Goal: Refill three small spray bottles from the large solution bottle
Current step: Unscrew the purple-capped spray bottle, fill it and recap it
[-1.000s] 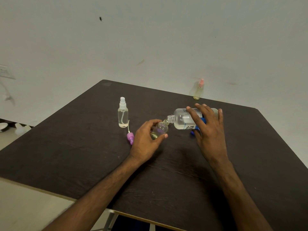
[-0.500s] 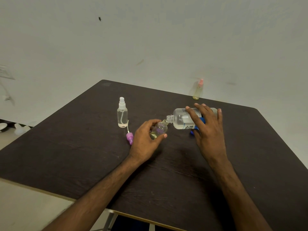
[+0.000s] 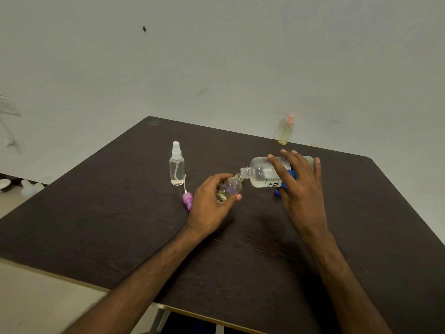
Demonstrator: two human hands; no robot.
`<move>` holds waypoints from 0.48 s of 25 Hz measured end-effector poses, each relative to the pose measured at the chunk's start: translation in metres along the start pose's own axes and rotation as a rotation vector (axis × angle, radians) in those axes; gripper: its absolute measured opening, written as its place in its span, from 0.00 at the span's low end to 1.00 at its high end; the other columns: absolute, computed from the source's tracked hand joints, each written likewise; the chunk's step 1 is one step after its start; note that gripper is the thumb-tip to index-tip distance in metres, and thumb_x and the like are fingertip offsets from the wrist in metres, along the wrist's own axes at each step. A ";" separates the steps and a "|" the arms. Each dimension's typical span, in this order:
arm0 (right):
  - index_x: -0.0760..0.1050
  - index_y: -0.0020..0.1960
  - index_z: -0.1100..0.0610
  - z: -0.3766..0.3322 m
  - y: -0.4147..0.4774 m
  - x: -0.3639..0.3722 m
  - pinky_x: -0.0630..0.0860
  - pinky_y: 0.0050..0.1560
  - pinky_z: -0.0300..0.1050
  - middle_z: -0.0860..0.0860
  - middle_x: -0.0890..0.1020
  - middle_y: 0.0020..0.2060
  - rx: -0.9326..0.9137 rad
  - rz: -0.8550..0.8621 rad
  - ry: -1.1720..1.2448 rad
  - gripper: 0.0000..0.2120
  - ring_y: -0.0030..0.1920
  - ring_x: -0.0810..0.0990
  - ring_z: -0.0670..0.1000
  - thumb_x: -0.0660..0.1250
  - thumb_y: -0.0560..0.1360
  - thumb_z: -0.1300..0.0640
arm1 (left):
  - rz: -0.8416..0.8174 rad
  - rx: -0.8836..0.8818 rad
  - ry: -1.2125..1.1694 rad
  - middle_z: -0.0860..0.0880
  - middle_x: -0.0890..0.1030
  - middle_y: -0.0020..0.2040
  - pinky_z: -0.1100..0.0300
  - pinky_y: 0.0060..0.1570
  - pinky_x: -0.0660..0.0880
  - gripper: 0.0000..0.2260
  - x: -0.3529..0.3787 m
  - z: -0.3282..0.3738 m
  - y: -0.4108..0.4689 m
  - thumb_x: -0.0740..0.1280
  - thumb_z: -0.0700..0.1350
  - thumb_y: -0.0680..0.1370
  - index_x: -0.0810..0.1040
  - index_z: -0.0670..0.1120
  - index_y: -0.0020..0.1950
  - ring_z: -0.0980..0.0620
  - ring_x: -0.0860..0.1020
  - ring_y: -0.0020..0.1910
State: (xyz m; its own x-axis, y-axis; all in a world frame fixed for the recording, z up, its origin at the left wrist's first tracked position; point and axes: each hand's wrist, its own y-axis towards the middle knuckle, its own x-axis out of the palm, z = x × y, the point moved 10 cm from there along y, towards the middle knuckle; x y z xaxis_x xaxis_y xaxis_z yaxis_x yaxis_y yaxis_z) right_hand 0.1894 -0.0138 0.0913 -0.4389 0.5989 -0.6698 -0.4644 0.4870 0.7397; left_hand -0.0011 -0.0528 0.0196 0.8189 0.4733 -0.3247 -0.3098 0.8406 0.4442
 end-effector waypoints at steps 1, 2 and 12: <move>0.64 0.75 0.52 0.000 0.000 0.000 0.47 0.76 0.62 0.59 0.69 0.72 -0.001 -0.001 -0.002 0.41 0.74 0.61 0.58 0.76 0.67 0.68 | 0.001 0.002 -0.001 0.54 0.81 0.58 0.58 0.59 0.78 0.23 0.000 0.000 0.000 0.78 0.45 0.72 0.78 0.47 0.65 0.58 0.80 0.56; 0.64 0.75 0.52 -0.001 0.000 0.001 0.47 0.76 0.62 0.59 0.69 0.72 -0.002 -0.003 -0.003 0.42 0.74 0.61 0.58 0.76 0.67 0.68 | 0.001 0.003 -0.001 0.54 0.81 0.58 0.58 0.59 0.78 0.23 0.000 0.000 0.000 0.78 0.45 0.72 0.78 0.47 0.65 0.58 0.80 0.56; 0.63 0.75 0.50 -0.001 0.000 0.000 0.48 0.76 0.63 0.59 0.70 0.72 0.000 0.004 0.007 0.42 0.74 0.62 0.60 0.76 0.67 0.69 | 0.004 0.003 0.001 0.54 0.81 0.57 0.59 0.59 0.78 0.22 0.000 0.001 0.000 0.78 0.45 0.72 0.78 0.48 0.64 0.58 0.80 0.56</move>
State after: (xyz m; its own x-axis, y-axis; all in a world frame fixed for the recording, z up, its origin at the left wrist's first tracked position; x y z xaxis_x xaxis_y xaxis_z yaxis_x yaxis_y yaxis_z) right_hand 0.1882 -0.0141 0.0911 -0.4458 0.5967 -0.6672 -0.4628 0.4843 0.7425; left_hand -0.0008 -0.0530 0.0201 0.8173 0.4770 -0.3233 -0.3116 0.8378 0.4484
